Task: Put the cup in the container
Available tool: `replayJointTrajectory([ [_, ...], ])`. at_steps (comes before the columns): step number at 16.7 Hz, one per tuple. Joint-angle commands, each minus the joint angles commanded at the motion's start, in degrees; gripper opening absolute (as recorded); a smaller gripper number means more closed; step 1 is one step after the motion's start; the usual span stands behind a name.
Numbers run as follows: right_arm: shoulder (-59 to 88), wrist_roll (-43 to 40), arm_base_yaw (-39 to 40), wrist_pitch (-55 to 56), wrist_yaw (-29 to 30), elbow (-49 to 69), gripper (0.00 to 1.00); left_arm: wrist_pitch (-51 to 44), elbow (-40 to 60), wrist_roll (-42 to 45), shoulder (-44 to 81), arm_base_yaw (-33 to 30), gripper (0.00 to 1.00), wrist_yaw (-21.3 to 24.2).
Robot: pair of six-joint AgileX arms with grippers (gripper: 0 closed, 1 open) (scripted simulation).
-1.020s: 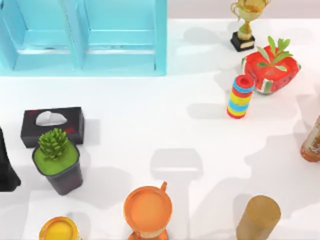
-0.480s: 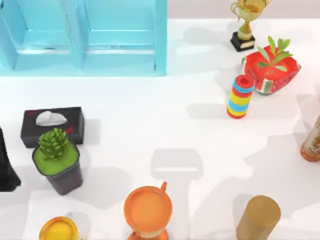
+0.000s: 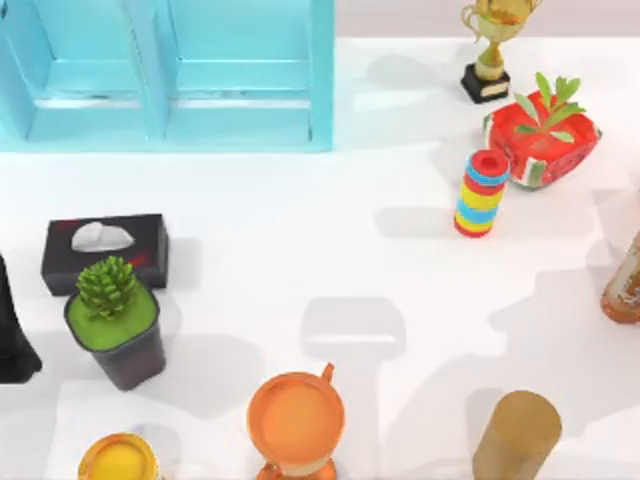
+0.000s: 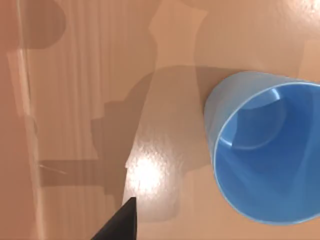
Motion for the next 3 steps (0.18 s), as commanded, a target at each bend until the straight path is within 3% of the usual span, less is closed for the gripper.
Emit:
replayJointTrajectory([
  [3,0.00,0.00,0.00,0.00,0.00,0.00,1.00,0.00,0.00,0.00,0.00,0.00,1.00,0.00],
])
